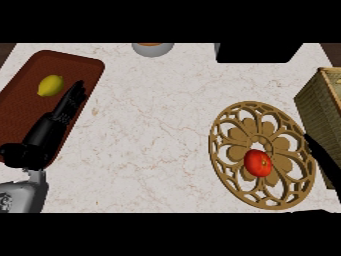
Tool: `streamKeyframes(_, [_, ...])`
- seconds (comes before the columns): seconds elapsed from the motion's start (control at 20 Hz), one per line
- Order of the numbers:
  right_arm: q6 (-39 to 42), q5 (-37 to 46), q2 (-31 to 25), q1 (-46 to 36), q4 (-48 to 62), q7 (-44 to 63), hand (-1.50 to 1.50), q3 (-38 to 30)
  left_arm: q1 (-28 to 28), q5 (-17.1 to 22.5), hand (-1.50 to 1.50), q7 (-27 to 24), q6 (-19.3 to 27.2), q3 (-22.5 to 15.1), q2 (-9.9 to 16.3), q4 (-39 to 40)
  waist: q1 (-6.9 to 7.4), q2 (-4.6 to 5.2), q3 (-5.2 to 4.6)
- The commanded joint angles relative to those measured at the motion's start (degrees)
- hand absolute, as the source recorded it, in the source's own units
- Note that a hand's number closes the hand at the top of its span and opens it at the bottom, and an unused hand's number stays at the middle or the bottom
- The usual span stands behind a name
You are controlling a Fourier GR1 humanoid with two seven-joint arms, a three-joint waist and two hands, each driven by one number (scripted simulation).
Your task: Pick the tomato from the placemat and place it in the basket
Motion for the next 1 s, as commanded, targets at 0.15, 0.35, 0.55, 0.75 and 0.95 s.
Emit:
streamKeyframes(0.15, [-0.3, 2.6, 1.6, -2.7, 2.8, 1.3, -1.50, 0.6, 1.5, 0.7, 0.00, 4.1, -2.2, 2.2, 0.1, -5.3, 0.10, -0.03, 0.00])
streamKeyframes(0.35, [-4.5, 7.8, 3.6, -0.8, 11.6, -5.4, -1.50, 3.8, 3.1, -0.2, 0.00, 1.3, -2.6, 1.3, -0.9, -4.8, 0.16, -0.03, 0.01])
streamKeyframes(0.55, [-3.3, 7.9, 3.5, 0.1, 8.7, -3.1, -1.50, 3.9, -3.6, 0.0, 0.00, 3.8, -3.2, 3.4, -0.7, 0.2, -0.09, -0.01, 0.00])
streamKeyframes(0.75, [-1.6, 6.4, 2.8, -5.4, 15.8, -3.7, -1.50, 3.0, -1.5, -1.4, 0.00, -3.3, -3.4, 4.6, -0.7, 4.1, -0.01, 0.04, -0.01])
streamKeyframes(0.95, [-1.5, 7.0, 3.5, -0.7, 14.4, -6.6, -1.50, 4.9, 1.9, -0.9, 0.00, 1.8, -4.0, 3.8, -1.3, -3.6, 0.04, -0.03, 0.00])
